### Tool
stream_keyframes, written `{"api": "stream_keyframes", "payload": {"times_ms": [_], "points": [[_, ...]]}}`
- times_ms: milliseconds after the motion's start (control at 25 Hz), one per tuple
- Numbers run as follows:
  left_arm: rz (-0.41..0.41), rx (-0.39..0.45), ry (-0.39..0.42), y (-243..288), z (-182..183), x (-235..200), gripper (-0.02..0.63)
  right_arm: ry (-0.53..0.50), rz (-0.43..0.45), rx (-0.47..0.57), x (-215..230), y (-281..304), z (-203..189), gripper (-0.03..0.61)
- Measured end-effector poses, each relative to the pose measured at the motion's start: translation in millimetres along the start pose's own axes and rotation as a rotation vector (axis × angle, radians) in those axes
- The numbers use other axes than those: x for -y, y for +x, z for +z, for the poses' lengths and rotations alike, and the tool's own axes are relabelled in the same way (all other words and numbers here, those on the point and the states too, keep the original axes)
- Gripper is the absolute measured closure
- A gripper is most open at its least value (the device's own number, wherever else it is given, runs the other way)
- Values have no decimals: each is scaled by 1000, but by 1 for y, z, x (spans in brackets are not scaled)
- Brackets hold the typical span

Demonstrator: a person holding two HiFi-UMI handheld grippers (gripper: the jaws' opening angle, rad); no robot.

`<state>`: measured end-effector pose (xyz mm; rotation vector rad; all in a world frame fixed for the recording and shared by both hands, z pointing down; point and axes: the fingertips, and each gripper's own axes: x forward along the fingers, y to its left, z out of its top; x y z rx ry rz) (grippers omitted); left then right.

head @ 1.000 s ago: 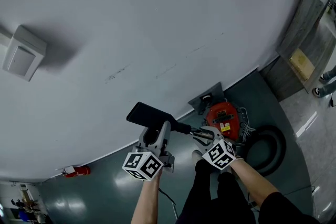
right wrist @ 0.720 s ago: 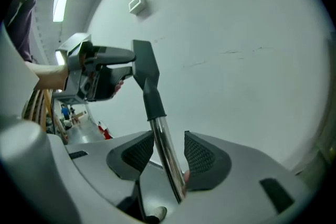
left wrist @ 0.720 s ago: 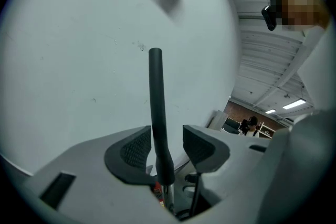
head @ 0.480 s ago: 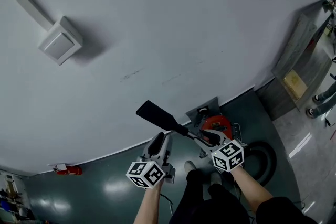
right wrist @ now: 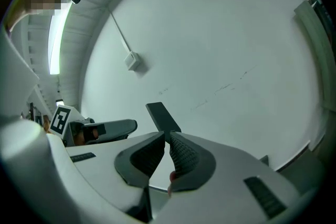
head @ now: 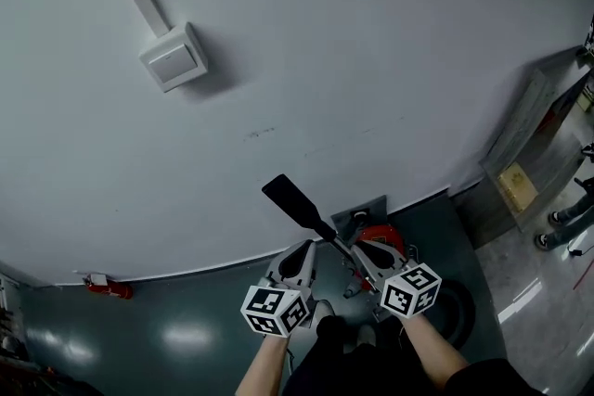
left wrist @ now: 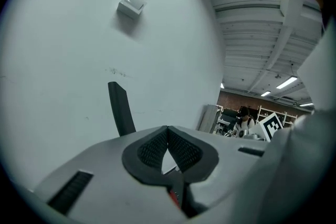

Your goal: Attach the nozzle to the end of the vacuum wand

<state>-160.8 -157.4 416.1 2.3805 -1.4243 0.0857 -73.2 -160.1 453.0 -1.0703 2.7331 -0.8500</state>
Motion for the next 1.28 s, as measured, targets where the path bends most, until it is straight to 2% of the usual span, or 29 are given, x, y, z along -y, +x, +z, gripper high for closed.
{"api": "stream_keyframes", "payload": {"times_ms": [480,1280], "points": [[-10,54,-9,-14,13,28,611,15,40,59,-30,-15,29,561],[27,46,-55,-25,4,12,611,36,65,37,-40,-1,16,561]]}}
